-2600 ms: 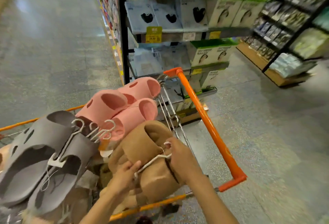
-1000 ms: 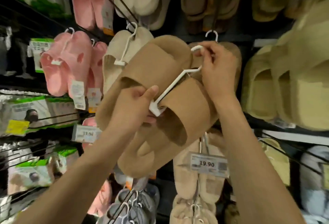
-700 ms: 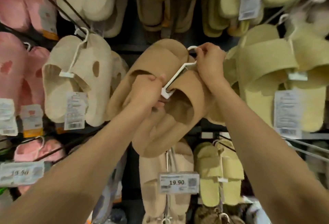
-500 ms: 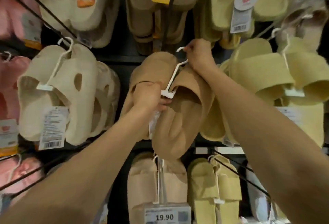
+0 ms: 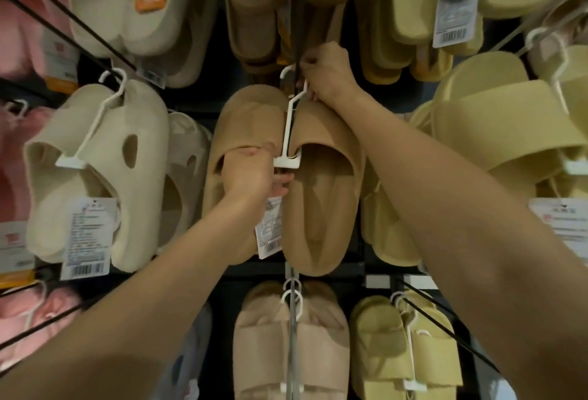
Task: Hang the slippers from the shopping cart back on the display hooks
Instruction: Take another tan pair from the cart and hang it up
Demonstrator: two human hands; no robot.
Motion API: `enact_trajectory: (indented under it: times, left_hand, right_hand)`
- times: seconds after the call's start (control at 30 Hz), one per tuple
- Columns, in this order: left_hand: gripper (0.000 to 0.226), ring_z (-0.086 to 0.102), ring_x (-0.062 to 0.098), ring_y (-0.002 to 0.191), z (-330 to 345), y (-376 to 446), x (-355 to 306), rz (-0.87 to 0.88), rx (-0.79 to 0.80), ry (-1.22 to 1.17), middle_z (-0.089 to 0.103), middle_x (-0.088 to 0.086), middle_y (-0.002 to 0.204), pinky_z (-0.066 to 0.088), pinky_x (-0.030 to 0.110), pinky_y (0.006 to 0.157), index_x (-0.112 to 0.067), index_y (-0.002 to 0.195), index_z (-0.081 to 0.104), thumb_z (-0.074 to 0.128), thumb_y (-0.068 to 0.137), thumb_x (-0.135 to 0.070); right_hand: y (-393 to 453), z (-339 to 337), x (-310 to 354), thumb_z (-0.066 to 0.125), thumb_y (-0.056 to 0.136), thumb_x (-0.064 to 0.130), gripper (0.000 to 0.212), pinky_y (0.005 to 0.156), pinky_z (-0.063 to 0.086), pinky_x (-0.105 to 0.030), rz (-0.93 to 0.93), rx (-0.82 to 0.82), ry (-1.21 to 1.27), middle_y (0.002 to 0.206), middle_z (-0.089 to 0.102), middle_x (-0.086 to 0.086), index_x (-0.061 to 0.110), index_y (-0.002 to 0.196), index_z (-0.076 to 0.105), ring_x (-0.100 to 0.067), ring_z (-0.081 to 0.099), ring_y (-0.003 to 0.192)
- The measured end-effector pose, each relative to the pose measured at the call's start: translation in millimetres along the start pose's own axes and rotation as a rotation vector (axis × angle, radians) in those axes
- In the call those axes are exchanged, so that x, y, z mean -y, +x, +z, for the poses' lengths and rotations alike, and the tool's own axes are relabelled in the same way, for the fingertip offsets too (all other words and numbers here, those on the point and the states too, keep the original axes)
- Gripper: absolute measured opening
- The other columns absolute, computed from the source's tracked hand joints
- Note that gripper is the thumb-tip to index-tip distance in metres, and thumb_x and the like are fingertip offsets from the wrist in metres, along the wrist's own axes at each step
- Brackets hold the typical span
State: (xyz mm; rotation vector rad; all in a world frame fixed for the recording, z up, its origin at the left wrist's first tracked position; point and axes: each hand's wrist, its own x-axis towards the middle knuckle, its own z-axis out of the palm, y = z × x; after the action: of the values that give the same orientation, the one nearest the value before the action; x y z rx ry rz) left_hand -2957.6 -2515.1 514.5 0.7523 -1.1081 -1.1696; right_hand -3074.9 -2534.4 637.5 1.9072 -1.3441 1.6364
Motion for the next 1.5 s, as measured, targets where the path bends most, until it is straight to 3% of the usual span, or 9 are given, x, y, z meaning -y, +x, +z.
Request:
enact_trajectory:
  times: [0.1, 0.2, 0.3, 0.43, 0.6, 0.73, 1.03, 1.23, 1.5]
  left_hand:
    - [0.029, 0.064, 0.018, 0.066, -2, -3, 6, 0.028, 0.027, 0.052, 0.061, 0.016, 0.112, 0.049, 0.022, 0.038, -0.009, 0.112, 0.052, 0.055, 0.092, -0.029]
    - [0.021, 0.063, 0.017, 0.067, -1, -10, 7, 0.072, 0.045, 0.164, 0.060, 0.008, 0.094, 0.052, 0.026, 0.043, -0.012, 0.092, 0.052, 0.054, 0.093, -0.033]
    - [0.032, 0.064, 0.024, 0.066, -20, -21, -4, 0.188, 0.047, 0.496, 0.063, 0.008, 0.080, 0.057, 0.039, 0.065, -0.005, 0.077, 0.059, 0.055, 0.091, -0.033]
    - [0.042, 0.065, 0.029, 0.073, -72, -54, -33, 0.642, -0.229, 1.214, 0.070, 0.012, 0.080, 0.052, 0.041, 0.064, -0.009, 0.086, 0.072, 0.052, 0.088, -0.046]
    - [0.048, 0.059, 0.038, 0.091, -147, -119, -56, 0.833, -0.539, 1.672, 0.064, 0.017, 0.098, 0.045, 0.038, 0.070, -0.025, 0.115, 0.062, 0.048, 0.082, -0.057]
    - [0.062, 0.062, 0.044, 0.083, -196, -197, -48, 0.680, -0.656, 1.790, 0.066, 0.027, 0.096, 0.050, 0.057, 0.075, -0.025, 0.115, 0.057, 0.038, 0.072, -0.066]
    - [0.052, 0.059, 0.038, 0.103, -180, -399, -31, 0.168, -0.981, 2.077, 0.066, 0.017, 0.110, 0.049, 0.046, 0.083, -0.020, 0.118, 0.061, 0.052, 0.076, -0.050]
    - [0.049, 0.062, 0.039, 0.099, -128, -546, -5, -0.158, -1.355, 2.107, 0.067, 0.015, 0.112, 0.049, 0.053, 0.083, -0.013, 0.118, 0.061, 0.056, 0.083, -0.046]
    - [0.040, 0.066, 0.031, 0.074, 7, -691, 43, -0.607, -1.820, 1.819, 0.071, 0.011, 0.089, 0.047, 0.035, 0.070, -0.012, 0.105, 0.068, 0.051, 0.079, -0.036]
  right_hand:
    - [-15, 1, -6, 0.044, 0.097, 0.013, 0.023, 0.042, 0.045, -0.012, 0.036, 0.017, 0.044, 0.080, 0.066, -0.012, 0.003, 0.095, 0.065, -0.003, 0.053, 0.038]
    - [-29, 1, 1, 0.048, 0.096, 0.015, 0.021, 0.065, 0.049, -0.016, 0.013, -0.020, -0.103, 0.103, 0.064, -0.010, 0.009, 0.110, 0.062, -0.009, 0.059, 0.070]
    - [-50, 3, 9, 0.051, 0.093, 0.017, 0.024, 0.083, 0.048, -0.027, -0.021, -0.064, -0.246, 0.112, 0.059, -0.005, 0.014, 0.116, 0.056, -0.017, 0.058, 0.097]
    - [-91, 0, 23, 0.054, 0.091, 0.021, 0.032, 0.088, 0.048, -0.037, -0.028, -0.099, -0.282, 0.118, 0.057, -0.009, 0.013, 0.122, 0.052, -0.024, 0.056, 0.104]
    - [-154, -13, 51, 0.051, 0.093, 0.027, 0.043, 0.093, 0.038, -0.031, -0.119, 0.006, -0.245, 0.130, 0.049, -0.010, 0.013, 0.132, 0.042, -0.023, 0.049, 0.115]
    - [-217, -14, 83, 0.056, 0.085, 0.038, 0.051, 0.095, 0.034, -0.038, -0.266, 0.035, -0.092, 0.128, 0.047, -0.016, 0.008, 0.125, 0.046, -0.031, 0.043, 0.118]
    - [-365, -13, 179, 0.067, 0.075, 0.031, 0.054, 0.088, 0.035, -0.036, -0.471, 0.303, 0.460, 0.121, 0.053, -0.017, 0.005, 0.121, 0.053, -0.037, 0.050, 0.106]
    - [-459, -64, 217, 0.064, 0.071, 0.032, 0.053, 0.087, 0.040, -0.040, -0.617, 0.458, 0.817, 0.116, 0.060, -0.016, 0.004, 0.116, 0.059, -0.037, 0.056, 0.103]
    - [-567, -172, 238, 0.060, 0.078, 0.030, 0.040, 0.084, 0.038, -0.034, -0.914, 0.732, 1.381, 0.108, 0.063, -0.012, 0.008, 0.112, 0.059, -0.029, 0.053, 0.099]
